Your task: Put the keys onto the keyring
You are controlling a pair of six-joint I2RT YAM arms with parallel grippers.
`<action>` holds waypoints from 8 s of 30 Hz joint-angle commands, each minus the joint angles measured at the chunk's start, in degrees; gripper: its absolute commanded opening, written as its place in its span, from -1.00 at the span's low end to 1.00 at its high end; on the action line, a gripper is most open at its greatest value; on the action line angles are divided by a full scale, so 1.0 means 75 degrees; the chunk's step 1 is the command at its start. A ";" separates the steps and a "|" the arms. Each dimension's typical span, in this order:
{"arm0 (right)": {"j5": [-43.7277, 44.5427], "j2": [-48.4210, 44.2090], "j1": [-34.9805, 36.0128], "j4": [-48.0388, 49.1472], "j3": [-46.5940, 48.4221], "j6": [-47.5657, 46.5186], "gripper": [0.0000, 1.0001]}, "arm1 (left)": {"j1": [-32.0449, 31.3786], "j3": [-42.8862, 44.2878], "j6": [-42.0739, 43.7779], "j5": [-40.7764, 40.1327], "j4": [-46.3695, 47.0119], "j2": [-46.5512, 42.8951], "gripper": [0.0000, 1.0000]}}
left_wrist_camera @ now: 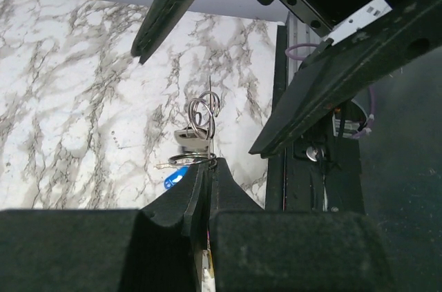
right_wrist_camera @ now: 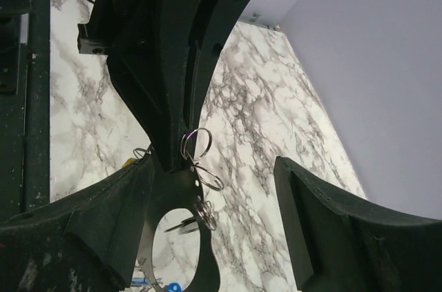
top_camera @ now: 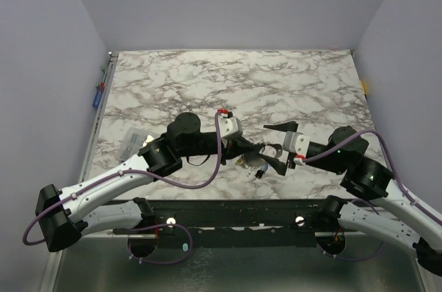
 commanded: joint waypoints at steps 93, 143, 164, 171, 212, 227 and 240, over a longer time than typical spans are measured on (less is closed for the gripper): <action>-0.1695 0.1791 -0.0009 -0.1854 0.1002 -0.0574 -0.99 | -0.0011 0.0521 0.3054 0.1285 -0.2462 -0.0423 -0.22; -0.3871 0.1961 -0.0009 -0.3252 0.2025 0.0930 -0.99 | -0.1431 -0.0661 0.6782 -0.0320 -0.1384 -0.1403 -0.19; -0.3815 0.2365 -0.0020 -0.3001 0.2316 0.1560 -0.99 | -0.1434 -0.1117 0.6576 0.0136 -0.0969 -0.2030 -0.10; -0.3843 0.2388 -0.0020 -0.2843 0.2303 0.1659 -0.99 | -0.1439 -0.1258 0.6376 0.0284 -0.0591 -0.2133 -0.07; -0.4199 0.4094 -0.0214 -0.4098 0.3985 0.2537 -0.99 | -0.1440 -0.1552 0.6807 -0.0689 -0.1057 -0.2432 -0.10; -0.4327 0.4301 -0.0548 -0.4424 0.4201 0.2545 -0.99 | -0.1441 -0.0610 0.6644 -0.1615 -0.2694 -0.2734 -0.08; -0.3902 0.3734 -0.0548 -0.3783 0.3548 0.2508 -0.99 | -0.1438 0.0793 0.4383 -0.1976 -0.3379 -0.2782 0.19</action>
